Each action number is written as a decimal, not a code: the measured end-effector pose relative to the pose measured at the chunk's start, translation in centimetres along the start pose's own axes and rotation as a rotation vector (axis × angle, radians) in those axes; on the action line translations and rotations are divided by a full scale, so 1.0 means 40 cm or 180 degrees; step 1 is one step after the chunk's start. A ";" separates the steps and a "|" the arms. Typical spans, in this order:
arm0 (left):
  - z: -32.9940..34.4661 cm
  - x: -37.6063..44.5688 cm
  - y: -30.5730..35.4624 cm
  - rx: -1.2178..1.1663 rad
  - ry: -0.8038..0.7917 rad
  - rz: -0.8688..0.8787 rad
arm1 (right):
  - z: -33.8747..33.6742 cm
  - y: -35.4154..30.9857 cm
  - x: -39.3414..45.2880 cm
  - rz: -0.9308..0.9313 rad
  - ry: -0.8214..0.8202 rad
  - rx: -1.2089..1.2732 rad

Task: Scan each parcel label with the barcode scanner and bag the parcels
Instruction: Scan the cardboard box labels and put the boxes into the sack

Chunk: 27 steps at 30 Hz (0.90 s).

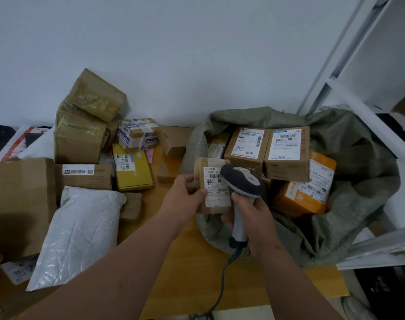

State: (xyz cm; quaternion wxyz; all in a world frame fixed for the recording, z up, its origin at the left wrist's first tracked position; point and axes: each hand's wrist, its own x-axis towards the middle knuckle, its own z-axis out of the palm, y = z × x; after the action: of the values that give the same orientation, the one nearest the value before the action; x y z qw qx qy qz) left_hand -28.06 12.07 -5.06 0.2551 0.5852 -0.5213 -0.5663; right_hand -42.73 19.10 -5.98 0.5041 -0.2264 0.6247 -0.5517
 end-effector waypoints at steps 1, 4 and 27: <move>0.013 0.005 0.007 0.0016 -0.0053 -0.0023 | -0.009 -0.001 0.000 0.0003 -0.0020 0.0026; 0.054 0.021 0.030 0.0222 -0.0226 -0.0051 | -0.036 -0.001 0.004 -0.0008 0.0063 0.0141; 0.119 0.076 0.006 0.1644 -0.0254 0.0135 | -0.133 -0.027 0.121 -0.0183 0.0945 -0.0193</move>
State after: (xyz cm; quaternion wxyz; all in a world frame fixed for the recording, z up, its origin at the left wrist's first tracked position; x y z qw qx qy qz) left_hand -33.11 10.65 -7.15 0.0883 0.5971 -0.6703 -0.4317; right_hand -49.58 17.20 -7.46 0.3831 -0.1753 0.7020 -0.5741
